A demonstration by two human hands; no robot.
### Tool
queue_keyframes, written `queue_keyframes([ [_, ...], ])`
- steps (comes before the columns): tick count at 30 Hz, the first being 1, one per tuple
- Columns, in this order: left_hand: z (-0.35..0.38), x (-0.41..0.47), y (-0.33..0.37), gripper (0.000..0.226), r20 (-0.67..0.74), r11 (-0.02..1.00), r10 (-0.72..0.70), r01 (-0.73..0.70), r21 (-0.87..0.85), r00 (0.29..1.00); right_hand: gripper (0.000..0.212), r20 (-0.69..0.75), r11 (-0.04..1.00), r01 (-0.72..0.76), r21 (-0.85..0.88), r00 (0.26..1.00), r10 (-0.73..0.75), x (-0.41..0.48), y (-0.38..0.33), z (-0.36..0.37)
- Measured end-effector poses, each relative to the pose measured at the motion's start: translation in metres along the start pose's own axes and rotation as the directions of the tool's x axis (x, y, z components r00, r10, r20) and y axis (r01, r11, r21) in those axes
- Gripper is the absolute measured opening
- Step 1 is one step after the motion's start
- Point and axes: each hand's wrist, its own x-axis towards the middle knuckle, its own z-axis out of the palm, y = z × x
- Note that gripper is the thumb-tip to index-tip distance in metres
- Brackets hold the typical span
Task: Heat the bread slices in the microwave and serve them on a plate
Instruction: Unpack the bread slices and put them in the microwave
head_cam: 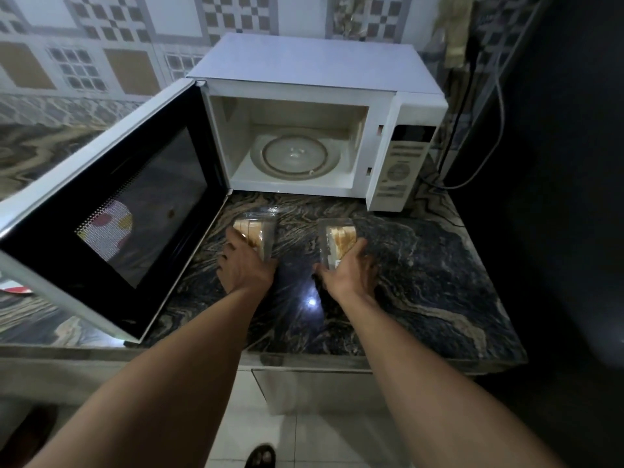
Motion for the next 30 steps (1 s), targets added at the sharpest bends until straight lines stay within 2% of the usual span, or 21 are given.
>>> queue_keyframes([
  [9, 0.006, 0.001, -0.004, 0.112, -0.013, 1.0, 0.003, -0.003, 0.031, 1.0, 0.11, 0.023, 1.0, -0.007, -0.01, 1.0, 0.008, 0.002, -0.001, -0.003],
  [12, 0.003, 0.0, -0.003, 0.122, -0.008, 1.0, -0.008, 0.008, 0.01, 1.0, 0.117, 0.069, 1.0, 0.003, 0.029, 0.998, -0.005, -0.002, -0.001, -0.01],
  [14, -0.001, -0.005, -0.002, 0.124, -0.075, 0.999, 0.035, -0.032, 0.037, 0.997, 0.118, 0.019, 0.999, 0.052, 0.015, 0.998, -0.052, -0.007, 0.005, -0.018],
  [16, -0.006, -0.017, -0.001, 0.108, -0.189, 0.978, 0.185, -0.163, 0.129, 0.964, 0.102, -0.089, 0.978, 0.186, -0.091, 0.977, -0.194, -0.015, 0.016, -0.026],
  [18, -0.01, -0.033, 0.003, 0.078, -0.235, 0.92, 0.375, -0.329, 0.212, 0.897, 0.078, -0.141, 0.917, 0.354, -0.184, 0.914, -0.381, -0.019, 0.027, -0.031],
  [20, -0.01, -0.047, 0.008, 0.047, -0.186, 0.865, 0.496, -0.466, 0.186, 0.848, 0.061, -0.066, 0.85, 0.476, -0.226, 0.863, -0.501, -0.022, 0.032, -0.039],
  [21, -0.011, -0.055, 0.013, 0.033, -0.122, 0.862, 0.506, -0.493, 0.121, 0.854, 0.051, 0.003, 0.825, 0.517, -0.229, 0.848, -0.53, -0.022, 0.033, -0.042],
  [23, -0.01, -0.066, 0.022, 0.014, 0.038, 0.901, 0.433, -0.433, -0.013, 0.901, 0.032, 0.147, 0.802, 0.553, -0.223, 0.833, -0.534, -0.023, 0.033, -0.049],
  [25, -0.005, -0.072, 0.029, 0.011, 0.197, 0.959, 0.284, -0.275, -0.075, 0.938, 0.023, 0.235, 0.806, 0.549, -0.221, 0.832, -0.502, -0.023, 0.036, -0.052],
  [28, 0.015, -0.073, 0.03, 0.015, 0.386, 0.977, 0.085, 0.0, -0.214, 0.918, 0.016, 0.259, 0.815, 0.544, -0.199, 0.831, -0.492, -0.02, 0.041, -0.051],
  [30, 0.028, -0.071, 0.031, 0.014, 0.467, 0.915, 0.008, 0.182, -0.359, 0.884, 0.014, 0.261, 0.818, 0.546, -0.178, 0.828, -0.496, -0.017, 0.043, -0.051],
])
